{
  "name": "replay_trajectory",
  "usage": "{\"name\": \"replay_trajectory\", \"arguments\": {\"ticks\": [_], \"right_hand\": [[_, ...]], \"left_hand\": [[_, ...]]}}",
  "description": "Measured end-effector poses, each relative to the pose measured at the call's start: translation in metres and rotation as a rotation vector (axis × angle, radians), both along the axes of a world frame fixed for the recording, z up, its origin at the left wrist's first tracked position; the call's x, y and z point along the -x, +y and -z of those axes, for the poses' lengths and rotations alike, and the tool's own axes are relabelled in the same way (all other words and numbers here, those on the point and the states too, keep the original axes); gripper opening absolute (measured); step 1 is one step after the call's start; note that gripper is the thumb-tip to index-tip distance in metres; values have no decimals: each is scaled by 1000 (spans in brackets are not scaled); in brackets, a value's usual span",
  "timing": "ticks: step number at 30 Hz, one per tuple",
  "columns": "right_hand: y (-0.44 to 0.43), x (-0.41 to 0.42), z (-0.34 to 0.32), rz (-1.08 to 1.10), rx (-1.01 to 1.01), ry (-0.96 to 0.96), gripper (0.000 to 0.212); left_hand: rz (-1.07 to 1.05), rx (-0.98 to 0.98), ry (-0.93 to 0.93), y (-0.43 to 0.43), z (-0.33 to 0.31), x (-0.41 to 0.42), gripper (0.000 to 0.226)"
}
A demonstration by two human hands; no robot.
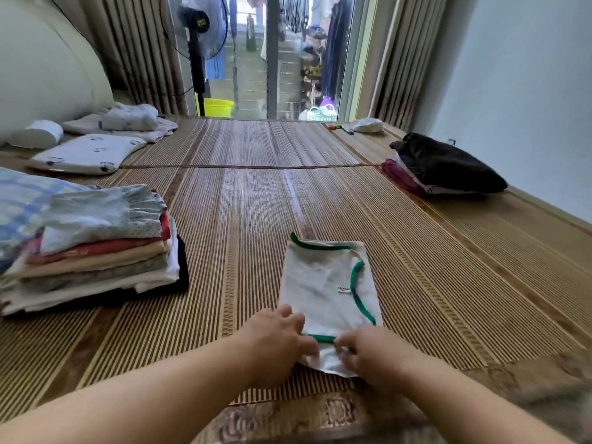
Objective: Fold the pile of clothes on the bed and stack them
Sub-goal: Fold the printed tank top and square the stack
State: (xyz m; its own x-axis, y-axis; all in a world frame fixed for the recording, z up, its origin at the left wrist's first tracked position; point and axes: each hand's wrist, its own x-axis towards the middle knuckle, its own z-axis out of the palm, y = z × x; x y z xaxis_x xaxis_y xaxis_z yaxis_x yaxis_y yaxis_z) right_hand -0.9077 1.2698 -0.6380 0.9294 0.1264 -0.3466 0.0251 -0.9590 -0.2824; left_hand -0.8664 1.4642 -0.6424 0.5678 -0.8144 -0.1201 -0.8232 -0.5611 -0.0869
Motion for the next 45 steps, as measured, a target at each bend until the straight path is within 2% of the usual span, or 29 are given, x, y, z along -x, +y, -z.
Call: {"name": "replay_trajectory", "arguments": {"ticks": [2,4,9,14,17,21,24,27,29,31,32,35,38,39,41,43,45], "right_hand": [[1,5,9,86,-31,-6,28],[-3,5,14,143,-56,-46,32],[-9,5,16,158,-102,-64,43],[-11,7,19,124,-97,-99,37],[-11,9,19,74,-43,-135,36],[-12,13,15,5,-44,-149,33],[-24,14,8,45,-190,-140,43],[-47,13,6,56,-252,-240,52],[-60,16,9,24,-283,-148,63],[-66,19,17,-20,-234,-65,74],[-67,18,22,-39,-179,-85,75],[-66,17,32,-68,-65,-249,64],[-64,17,37,-89,-30,-407,44],[-63,18,37,-69,-64,-433,36],[-61,19,28,27,-238,-363,21],[-59,18,12,129,-425,-249,20],[-57,14,-4,166,-549,-109,22]], "left_hand": [[1,-123,-131,-9,-5,2,38],[92,-219,-221,-14,-13,1,37],[459,-350,-216,-10,-27,5,23],[360,-511,-344,-7,-28,16,29],[325,-447,-354,2,-22,30,33],[268,-112,-209,25,-13,35,29],[-16,101,-80,40,-3,28,55],[-168,38,47,44,3,16,80],[-196,11,139,39,6,10,84],[-188,43,163,34,12,6,79],[-175,69,164,32,15,5,74],[-174,202,169,32,25,5,57],[-202,290,257,39,30,7,45],[-229,318,318,41,32,7,44],[-339,398,518,47,30,9,36],[-467,516,779,52,18,12,19],[-480,628,915,57,0,11,25]]}}
